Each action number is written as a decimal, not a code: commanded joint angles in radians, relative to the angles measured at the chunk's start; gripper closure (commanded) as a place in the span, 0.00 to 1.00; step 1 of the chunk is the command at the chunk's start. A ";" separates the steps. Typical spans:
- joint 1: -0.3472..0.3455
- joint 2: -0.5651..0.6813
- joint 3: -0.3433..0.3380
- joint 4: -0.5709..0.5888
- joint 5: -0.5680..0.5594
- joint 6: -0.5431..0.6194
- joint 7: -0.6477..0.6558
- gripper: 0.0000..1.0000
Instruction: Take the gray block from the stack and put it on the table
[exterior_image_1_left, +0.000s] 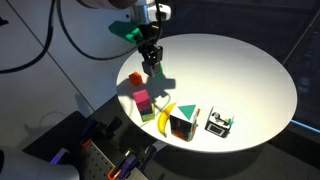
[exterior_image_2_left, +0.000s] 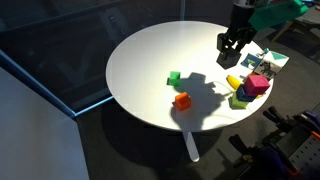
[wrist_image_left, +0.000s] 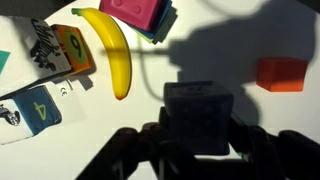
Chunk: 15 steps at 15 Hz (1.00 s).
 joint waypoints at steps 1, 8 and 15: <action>0.015 0.124 -0.011 0.082 -0.021 0.012 0.029 0.70; 0.041 0.251 -0.036 0.111 -0.042 0.067 0.018 0.70; 0.068 0.293 -0.056 0.064 -0.057 0.142 -0.002 0.70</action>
